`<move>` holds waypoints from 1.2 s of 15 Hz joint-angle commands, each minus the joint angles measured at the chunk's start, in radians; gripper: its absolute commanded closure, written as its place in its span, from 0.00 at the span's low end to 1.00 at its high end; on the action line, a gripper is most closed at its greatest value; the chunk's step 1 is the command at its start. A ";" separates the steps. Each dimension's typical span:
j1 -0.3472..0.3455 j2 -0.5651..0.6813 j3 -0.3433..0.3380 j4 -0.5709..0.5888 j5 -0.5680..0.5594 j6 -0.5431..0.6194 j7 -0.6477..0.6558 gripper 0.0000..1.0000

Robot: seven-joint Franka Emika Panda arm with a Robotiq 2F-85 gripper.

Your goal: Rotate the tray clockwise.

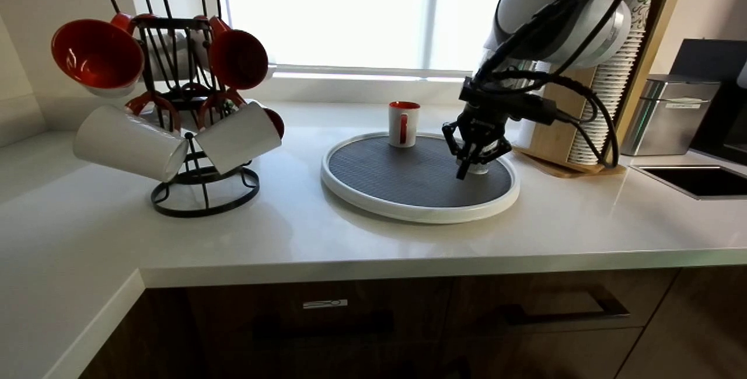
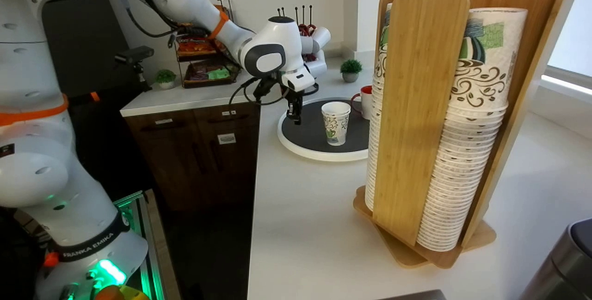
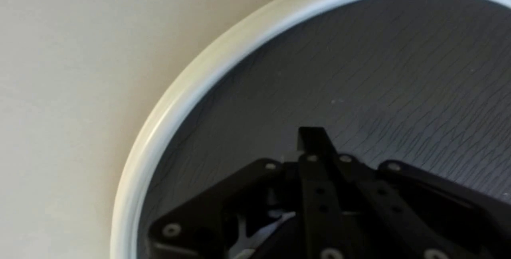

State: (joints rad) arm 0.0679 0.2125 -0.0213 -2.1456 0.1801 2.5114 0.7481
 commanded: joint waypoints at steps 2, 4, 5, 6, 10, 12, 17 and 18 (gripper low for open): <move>0.003 -0.039 -0.065 -0.047 -0.171 -0.019 0.100 1.00; -0.015 -0.049 -0.082 -0.065 -0.212 0.021 0.063 1.00; -0.027 -0.054 -0.084 -0.072 -0.203 0.032 0.038 1.00; -0.043 -0.061 -0.085 -0.081 -0.186 0.040 -0.004 1.00; -0.124 -0.094 -0.070 -0.101 -0.008 0.040 -0.248 1.00; -0.160 -0.104 -0.080 -0.094 0.066 0.002 -0.392 1.00; -0.227 -0.053 -0.103 -0.031 0.117 0.004 -0.624 1.00; -0.232 -0.041 -0.097 -0.022 0.140 0.023 -0.648 1.00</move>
State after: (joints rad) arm -0.1471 0.1387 -0.1265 -2.2001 0.2646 2.5270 0.1985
